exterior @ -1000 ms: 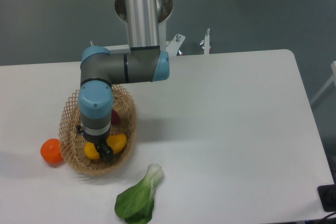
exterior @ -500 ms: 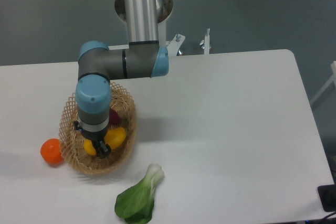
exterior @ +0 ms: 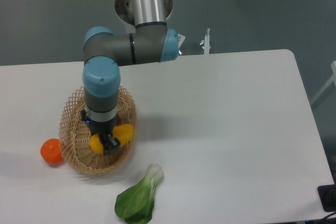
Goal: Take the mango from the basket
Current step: 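Lift the yellow mango out of the basket and carry it away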
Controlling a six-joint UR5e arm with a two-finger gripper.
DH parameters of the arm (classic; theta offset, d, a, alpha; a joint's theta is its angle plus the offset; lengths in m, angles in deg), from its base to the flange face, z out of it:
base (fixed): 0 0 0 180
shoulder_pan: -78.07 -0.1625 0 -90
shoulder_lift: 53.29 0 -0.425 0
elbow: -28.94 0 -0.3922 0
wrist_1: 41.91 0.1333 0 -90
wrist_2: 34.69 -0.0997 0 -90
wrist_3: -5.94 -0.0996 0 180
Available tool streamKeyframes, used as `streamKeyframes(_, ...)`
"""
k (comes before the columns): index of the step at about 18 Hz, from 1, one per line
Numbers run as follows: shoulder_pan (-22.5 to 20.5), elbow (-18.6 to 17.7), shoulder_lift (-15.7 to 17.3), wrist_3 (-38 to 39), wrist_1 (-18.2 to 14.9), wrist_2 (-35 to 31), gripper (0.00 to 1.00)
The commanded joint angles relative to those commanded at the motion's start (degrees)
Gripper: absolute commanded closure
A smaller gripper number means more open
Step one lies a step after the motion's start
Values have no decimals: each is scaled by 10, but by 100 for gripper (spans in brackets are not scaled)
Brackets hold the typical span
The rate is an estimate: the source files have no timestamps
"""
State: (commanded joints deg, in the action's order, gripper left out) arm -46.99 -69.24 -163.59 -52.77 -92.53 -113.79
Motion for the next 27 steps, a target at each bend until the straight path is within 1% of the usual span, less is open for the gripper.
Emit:
streamKeyframes(4, -37, 40, -12, -2, -6, -1, 60)
streamKeyframes(6, -62, 57, -15, -5, -28, -3, 60)
streamKeyframes(8, -96, 73, -18, -9, -53, -4, 60)
streamKeyframes(10, -116, 91, -27, -10, -66, -6, 60)
streamKeyframes(12, -134, 102, -32, -14, -71, -7, 60)
streamKeyframes(15, -168, 113, -32, -39, -71, -7, 60)
streamKeyframes(18, -198, 113, -32, -61, -70, -7, 60)
streamKeyframes(20, -205, 108, -32, -73, -69, -11, 59)
streamKeyframes(23, -211, 103, -38, -99, -72, -73, 59)
streamKeyframes(24, -211, 104, -40, -102, -73, -83, 59)
streamKeyframes(26, -214, 103, -40, -102, -86, -86, 59)
streamKeyframes(27, -222, 104, -39, -102, -96, -90, 59)
